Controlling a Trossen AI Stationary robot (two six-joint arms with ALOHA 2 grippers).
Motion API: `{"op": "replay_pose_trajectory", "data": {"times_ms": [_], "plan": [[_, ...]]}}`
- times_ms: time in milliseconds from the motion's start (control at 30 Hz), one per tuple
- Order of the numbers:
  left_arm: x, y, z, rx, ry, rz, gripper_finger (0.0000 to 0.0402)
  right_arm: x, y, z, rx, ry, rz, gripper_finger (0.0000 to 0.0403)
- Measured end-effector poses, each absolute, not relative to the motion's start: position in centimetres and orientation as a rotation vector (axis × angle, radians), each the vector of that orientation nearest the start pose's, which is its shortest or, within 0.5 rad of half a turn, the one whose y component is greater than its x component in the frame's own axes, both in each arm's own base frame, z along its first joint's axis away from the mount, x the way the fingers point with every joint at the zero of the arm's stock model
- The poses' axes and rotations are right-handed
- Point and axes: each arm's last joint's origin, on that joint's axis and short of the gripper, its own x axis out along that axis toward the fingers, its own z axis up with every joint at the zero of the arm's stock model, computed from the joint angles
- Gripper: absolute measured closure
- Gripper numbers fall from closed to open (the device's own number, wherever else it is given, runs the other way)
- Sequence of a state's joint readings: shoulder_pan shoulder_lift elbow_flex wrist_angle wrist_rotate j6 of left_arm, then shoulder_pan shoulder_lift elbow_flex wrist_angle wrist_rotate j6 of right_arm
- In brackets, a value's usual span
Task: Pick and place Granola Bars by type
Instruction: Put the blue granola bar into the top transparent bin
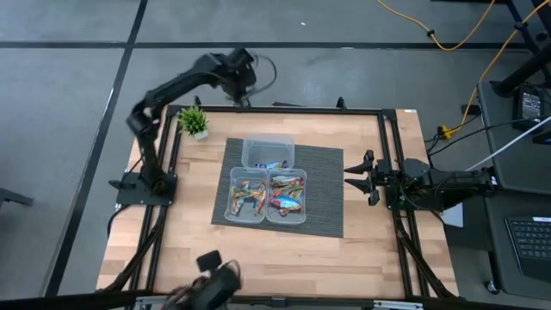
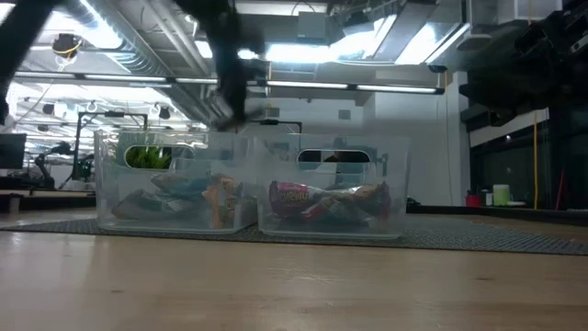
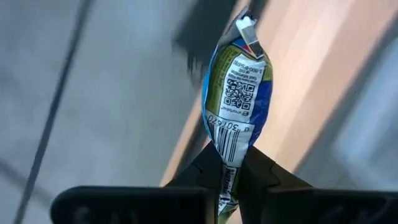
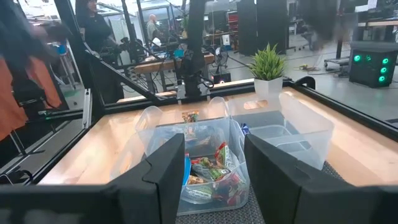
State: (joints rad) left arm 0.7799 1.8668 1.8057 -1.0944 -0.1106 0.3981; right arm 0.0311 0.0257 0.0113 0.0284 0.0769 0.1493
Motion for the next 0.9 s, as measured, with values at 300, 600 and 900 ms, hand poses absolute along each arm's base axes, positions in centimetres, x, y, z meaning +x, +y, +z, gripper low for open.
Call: {"op": "replay_pose_trajectory", "data": {"times_ms": [300, 600, 900], "plan": [[19.5, 17.0, 45.2, -0.088, 0.767, 0.556, 0.0381, 9.9, 0.1, 16.8, 0.150, -0.017, -0.044, 0.0234], [17.6, 11.3, 49.3, -0.092, 0.491, 0.569, 0.0386, 9.9, 0.1, 16.8, 0.150, -0.017, -0.044, 0.0234], [25.2, 12.0, 48.2, -0.101, 0.430, 0.475, 0.0385, 9.9, 0.1, 16.8, 0.150, -0.017, -0.044, 0.0234]]}}
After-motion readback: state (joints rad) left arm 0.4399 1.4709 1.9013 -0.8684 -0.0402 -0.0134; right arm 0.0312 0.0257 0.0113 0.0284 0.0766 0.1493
